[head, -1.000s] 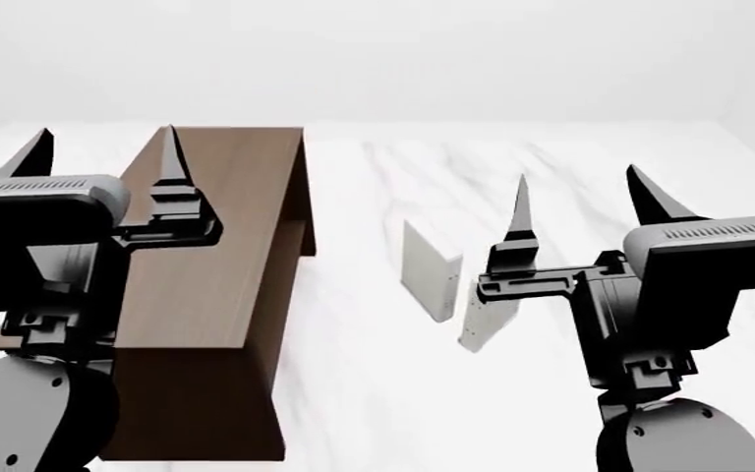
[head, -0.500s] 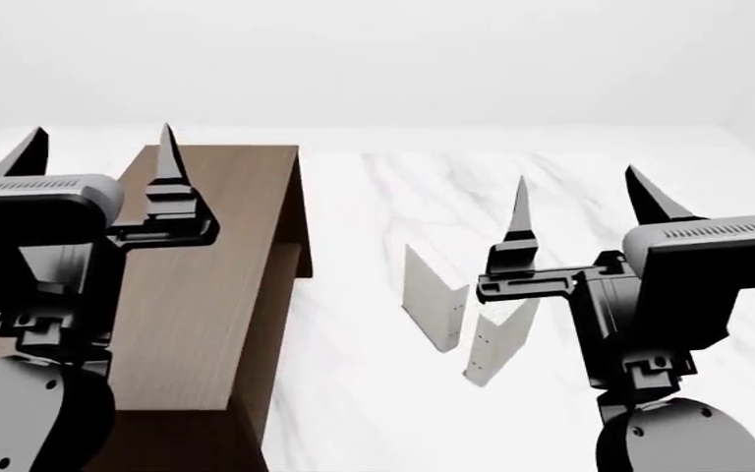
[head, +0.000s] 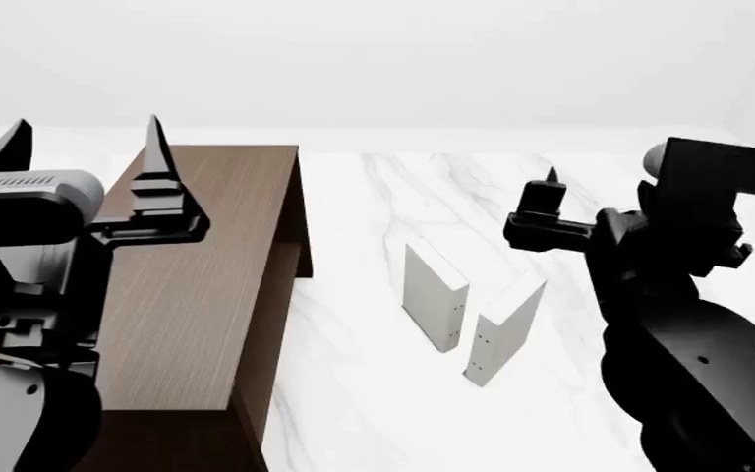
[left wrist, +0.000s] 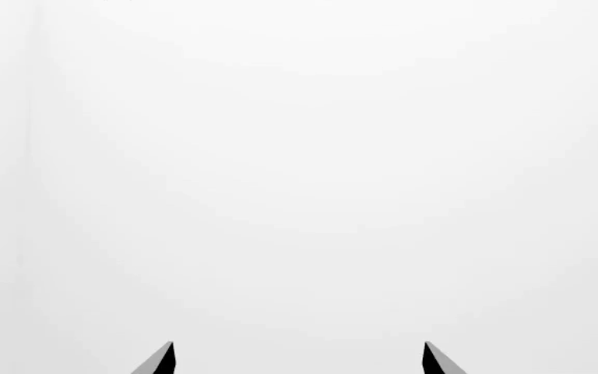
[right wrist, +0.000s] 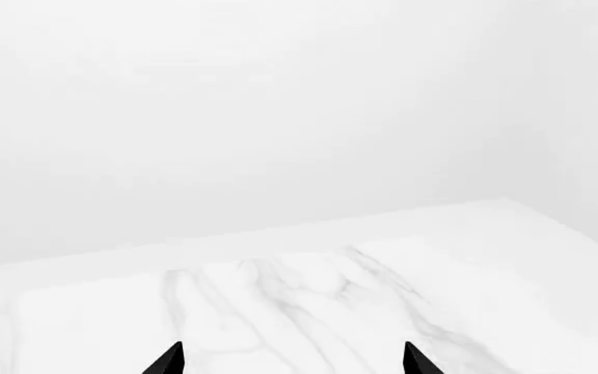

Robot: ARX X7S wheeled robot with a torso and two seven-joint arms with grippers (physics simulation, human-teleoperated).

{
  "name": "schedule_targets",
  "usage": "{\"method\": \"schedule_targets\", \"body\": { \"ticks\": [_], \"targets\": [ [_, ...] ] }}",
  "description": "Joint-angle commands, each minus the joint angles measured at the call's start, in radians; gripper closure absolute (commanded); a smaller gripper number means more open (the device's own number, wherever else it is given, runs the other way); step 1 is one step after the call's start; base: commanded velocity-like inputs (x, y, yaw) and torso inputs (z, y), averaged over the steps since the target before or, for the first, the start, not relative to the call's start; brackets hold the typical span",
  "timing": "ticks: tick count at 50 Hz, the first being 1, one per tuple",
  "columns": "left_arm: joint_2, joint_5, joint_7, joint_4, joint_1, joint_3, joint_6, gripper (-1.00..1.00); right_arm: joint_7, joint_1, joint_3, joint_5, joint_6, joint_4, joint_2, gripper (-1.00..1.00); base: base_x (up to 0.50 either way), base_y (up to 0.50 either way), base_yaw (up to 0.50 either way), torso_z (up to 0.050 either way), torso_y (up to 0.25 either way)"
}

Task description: Pick up the book on the right and place it under the cabinet shelf.

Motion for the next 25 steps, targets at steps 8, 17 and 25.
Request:
{"method": "schedule_targets", "body": {
  "ticks": [8, 17, 25],
  "targets": [
    [-0.008, -0.022, 0.000, 0.009, 0.001, -0.016, 0.001, -1.00, 0.610, 0.204, 0.120, 0.596, 0.161, 0.301, 0.037, -1.00, 0.00, 0.00, 0.00, 0.000, 0.000],
    [-0.013, -0.023, -0.004, 0.012, 0.004, -0.012, 0.001, -1.00, 0.712, 0.203, 0.136, 0.713, 0.128, 0.452, 0.053, -1.00, 0.00, 0.00, 0.00, 0.000, 0.000],
    [-0.014, -0.010, -0.006, -0.001, 0.008, 0.006, 0.018, -1.00, 0.771, 0.188, 0.169, 0.748, 0.121, 0.490, 0.034, -1.00, 0.00, 0.00, 0.00, 0.000, 0.000]
  ]
}}
